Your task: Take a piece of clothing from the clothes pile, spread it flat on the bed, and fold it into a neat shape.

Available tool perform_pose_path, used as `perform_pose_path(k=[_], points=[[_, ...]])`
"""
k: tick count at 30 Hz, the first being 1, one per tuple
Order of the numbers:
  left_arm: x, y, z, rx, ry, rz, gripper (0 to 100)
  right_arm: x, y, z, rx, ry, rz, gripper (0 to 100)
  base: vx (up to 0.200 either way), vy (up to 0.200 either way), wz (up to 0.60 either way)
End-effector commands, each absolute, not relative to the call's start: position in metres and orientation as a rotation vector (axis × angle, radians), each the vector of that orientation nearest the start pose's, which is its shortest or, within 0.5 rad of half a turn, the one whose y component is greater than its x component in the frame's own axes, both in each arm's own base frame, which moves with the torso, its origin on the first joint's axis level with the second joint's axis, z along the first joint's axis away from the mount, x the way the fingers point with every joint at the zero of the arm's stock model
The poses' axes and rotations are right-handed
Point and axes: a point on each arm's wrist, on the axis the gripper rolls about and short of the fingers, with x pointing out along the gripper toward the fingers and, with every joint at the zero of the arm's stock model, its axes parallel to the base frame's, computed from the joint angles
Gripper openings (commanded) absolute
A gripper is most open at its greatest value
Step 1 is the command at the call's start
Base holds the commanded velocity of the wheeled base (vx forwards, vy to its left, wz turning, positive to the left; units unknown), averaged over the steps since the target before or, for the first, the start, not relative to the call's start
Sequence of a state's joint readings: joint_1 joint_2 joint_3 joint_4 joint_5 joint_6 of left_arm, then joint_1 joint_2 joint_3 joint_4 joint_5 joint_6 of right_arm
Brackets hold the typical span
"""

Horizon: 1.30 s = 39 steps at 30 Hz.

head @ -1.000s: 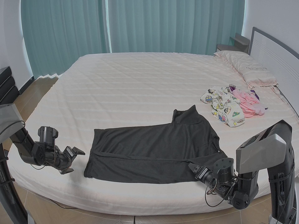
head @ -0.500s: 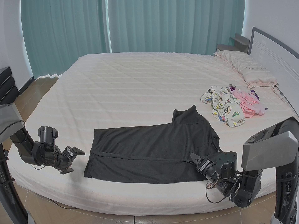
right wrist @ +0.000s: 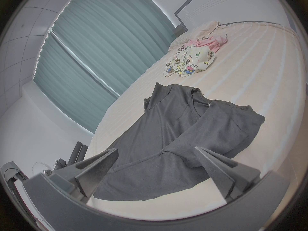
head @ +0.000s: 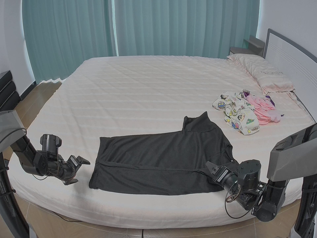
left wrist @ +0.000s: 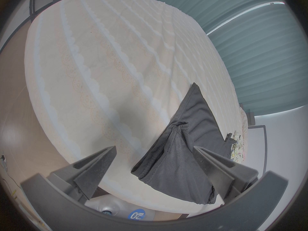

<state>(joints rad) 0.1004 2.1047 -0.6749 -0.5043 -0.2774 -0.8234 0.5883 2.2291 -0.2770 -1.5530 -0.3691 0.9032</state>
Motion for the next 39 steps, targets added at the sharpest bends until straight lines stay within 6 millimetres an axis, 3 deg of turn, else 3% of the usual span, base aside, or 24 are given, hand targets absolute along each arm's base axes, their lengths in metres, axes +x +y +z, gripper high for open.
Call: perform_pose_path(k=[1,7,10,15,31,39], points=[[0.312,0.025,0.014,-0.936,0.938,0.223,100,0.237,0.145,0.013,0.712,0.409,0.045,100,0.000,0.000,0.00],[0.311,0.024,0.019,-0.933,0.926,0.215,100,0.251,0.122,0.012,0.749,0.452,0.077,100,0.000,0.000,0.00],[0.310,0.024,0.030,-0.935,0.893,0.197,100,0.262,0.113,0.012,0.747,0.456,0.091,100,0.000,0.000,0.00],[0.309,0.024,0.038,-0.939,0.873,0.191,100,0.272,0.113,0.014,0.752,0.442,0.088,100,0.000,0.000,0.00],[0.307,0.025,0.036,-0.930,0.869,0.197,100,0.253,0.101,0.003,0.739,0.501,0.050,100,0.188,0.000,0.00],[0.307,0.025,0.035,-0.939,0.874,0.199,100,0.253,0.100,0.005,0.742,0.498,0.049,100,0.000,0.000,0.00]])
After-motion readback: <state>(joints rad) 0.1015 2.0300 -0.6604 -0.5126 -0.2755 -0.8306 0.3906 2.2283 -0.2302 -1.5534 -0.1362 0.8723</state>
